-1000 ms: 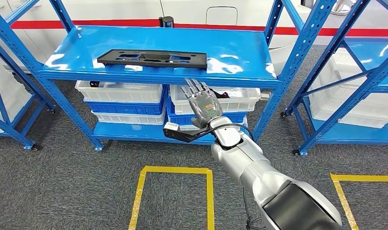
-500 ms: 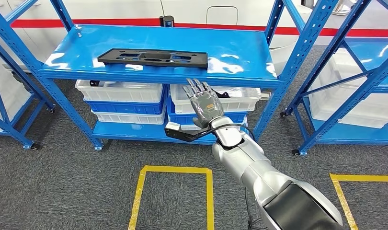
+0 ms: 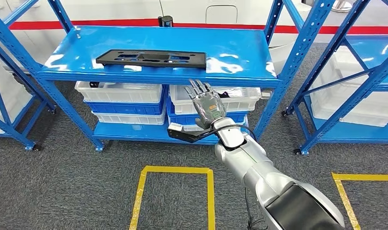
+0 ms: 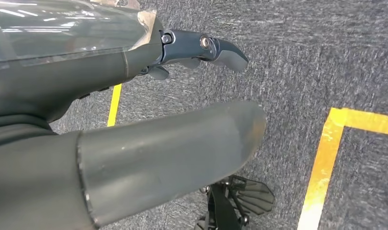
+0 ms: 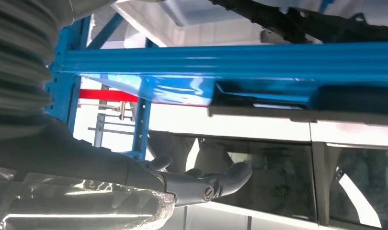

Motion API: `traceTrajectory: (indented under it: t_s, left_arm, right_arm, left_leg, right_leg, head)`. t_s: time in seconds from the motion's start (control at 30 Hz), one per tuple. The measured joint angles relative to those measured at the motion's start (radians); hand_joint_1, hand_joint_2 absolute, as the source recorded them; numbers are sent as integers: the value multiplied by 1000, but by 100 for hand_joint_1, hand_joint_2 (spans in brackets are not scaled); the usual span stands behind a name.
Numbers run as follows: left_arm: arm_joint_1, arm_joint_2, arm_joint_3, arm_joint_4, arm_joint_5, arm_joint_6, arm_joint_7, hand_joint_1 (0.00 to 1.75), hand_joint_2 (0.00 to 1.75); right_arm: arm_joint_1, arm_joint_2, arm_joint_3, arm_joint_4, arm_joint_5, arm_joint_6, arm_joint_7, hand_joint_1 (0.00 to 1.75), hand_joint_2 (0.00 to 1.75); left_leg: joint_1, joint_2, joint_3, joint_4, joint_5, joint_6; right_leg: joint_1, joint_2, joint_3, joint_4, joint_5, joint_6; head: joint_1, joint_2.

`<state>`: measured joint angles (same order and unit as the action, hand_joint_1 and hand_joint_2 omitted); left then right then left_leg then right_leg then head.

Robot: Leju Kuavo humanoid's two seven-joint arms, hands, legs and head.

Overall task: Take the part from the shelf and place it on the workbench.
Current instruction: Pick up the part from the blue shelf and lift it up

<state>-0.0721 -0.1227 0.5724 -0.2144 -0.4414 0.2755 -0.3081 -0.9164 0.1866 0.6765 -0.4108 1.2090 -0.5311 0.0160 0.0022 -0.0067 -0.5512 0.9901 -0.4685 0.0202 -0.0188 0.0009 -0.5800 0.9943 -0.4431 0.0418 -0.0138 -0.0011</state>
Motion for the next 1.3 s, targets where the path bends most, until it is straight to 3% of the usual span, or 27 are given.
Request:
traceTrajectory:
  t_s: [0.07,0.13,0.23,0.27,0.3,0.33,0.4,0.43,0.47,0.6,0.67,0.73,0.77,0.8,0.83,0.9,0.97,1.03,1.13,1.23,1.27,1.3]
  left_arm:
    - [0,1,1,0,0,-1,-2,0,0]
    - [-1,1,1,0,0,-1,-3,0,0]
    - [0,0,6,0,0,-1,-5,0,0]
    - [1,1,8,0,0,-1,-5,0,0]
    - [2,1,11,0,0,-1,-5,0,0]
    - [2,1,13,0,0,-1,-6,0,0]
    - [2,2,15,0,0,0,-6,0,0]
    - [1,2,16,0,0,0,-6,0,0]
    - [0,2,16,0,0,-1,-7,0,0]
    - [-1,1,17,0,-1,-5,-6,0,0]
    - [-3,2,18,0,-3,-7,-6,0,0]
    - [-5,2,18,0,-7,-9,-6,0,0]
    - [-6,2,18,0,-7,-9,-6,0,0]
    - [-5,2,19,0,-8,-10,-6,0,0]
    - [-5,2,19,0,-8,-10,-6,0,0]
    - [-5,1,19,0,-8,-11,-6,0,0]
    - [-6,0,21,0,-8,-11,-6,0,0]
    - [-6,0,23,0,-8,-11,-7,0,0]
    - [-7,2,25,0,-8,-11,-10,0,0]
    - [-7,2,26,0,-8,-11,-10,0,0]
    - [-6,2,26,0,-8,-11,-10,0,0]
    - [-6,3,27,0,-8,-11,-10,0,0]
  right_arm:
    - [-1,0,-2,-1,3,1,0,0,175]
    - [-3,2,-4,-2,7,2,0,0,175]
    - [-1,6,-5,-3,12,3,-2,0,175]
    - [1,6,-5,-3,12,4,-2,0,175]
    - [3,6,-5,-3,12,4,-3,0,175]
    - [4,7,-5,-3,13,4,-3,0,175]
    - [2,8,-5,-3,14,4,-3,0,175]
    - [0,8,-5,-3,14,6,-3,0,175]
    - [-2,8,-6,-3,15,6,-3,0,175]
    - [-7,7,-14,-5,18,7,-3,0,175]
    - [-10,5,-20,-8,20,6,-3,0,175]
    - [-9,2,-22,-8,21,7,-3,0,175]
    - [-7,-1,-23,-8,22,7,-3,0,175]
    - [-4,-3,-23,-8,22,7,-3,0,175]
    - [-3,-5,-23,-8,22,7,-3,0,175]
    - [-4,-6,-23,-8,24,7,-3,0,175]
    - [-7,-5,-24,-8,26,7,-3,0,175]
    - [-9,-5,-24,-8,28,8,-3,0,175]
    - [-11,-1,-25,-8,31,9,-3,0,175]
    - [-13,6,-27,-8,34,11,-3,0,175]
    - [-12,7,-27,-8,35,11,-3,0,175]
    - [-12,7,-27,-8,37,12,-3,0,175]
  left_leg:
    - [7,2,-2,3,-6,-12]
    - [12,3,-25,51,-31,-23]
    - [17,4,-134,239,-99,-35]
    - [18,4,-167,281,-101,-37]
    - [18,4,-183,286,-82,-37]
    - [18,4,-179,252,-44,-35]
    - [17,4,-129,119,42,-27]
    - [15,4,-103,63,63,-22]
    - [12,4,-87,31,71,-17]
    - [9,4,-73,12,60,2]
    - [12,4,-65,6,57,14]
    - [10,4,-61,6,51,23]
    - [9,3,-58,6,49,25]
    - [8,1,-55,6,46,26]
    - [7,0,-50,6,43,26]
    - [6,-2,-39,6,36,21]
    - [2,-3,-33,9,26,12]
    - [0,-2,-32,11,20,3]
    - [10,0,-46,40,-1,-13]
    - [18,2,-128,204,-81,-30]
    - [20,2,-160,258,-97,-35]
    - [23,3,-180,282,-96,-39]
  right_leg:
    - [0,1,2,-2,0,-21]
    - [-4,2,11,-6,-2,-38]
    - [-2,3,21,-6,-12,-53]
    - [-1,3,25,-6,-16,-55]
    - [-1,4,30,-6,-21,-54]
    - [0,5,38,-6,-26,-52]
    - [1,6,54,-6,-39,-46]
    - [4,7,59,-7,-45,-41]
    - [6,7,60,-7,-49,-36]
    - [10,5,55,1,-62,-18]
    - [10,4,8,84,-94,-18]
    - [9,4,-77,228,-135,-22]
    - [9,4,-114,283,-144,-21]
    - [10,4,-135,303,-138,-16]
    - [9,4,-135,279,-115,-9]
    - [10,3,-82,137,-40,1]
    - [14,2,-33,21,10,-6]
    - [18,2,-23,-1,19,-20]
    - [5,3,-13,-10,23,-41]
    - [2,3,-3,-13,19,-52]
    - [2,3,-2,-13,18,-53]
    - [2,3,-1,-12,17,-53]
  head:
    - [0,0]
    - [-4,0]
    - [-10,0]
    - [-10,0]
    - [-10,0]
    - [-11,0]
    - [-10,0]
    - [-10,0]
    - [-10,0]
    - [-10,0]
    - [-8,0]
    - [-6,0]
    - [-6,0]
    - [-5,0]
    - [-5,0]
    - [-4,0]
    - [-4,0]
    - [-5,0]
    - [-6,0]
    - [-12,0]
    - [-12,0]
    - [-12,0]
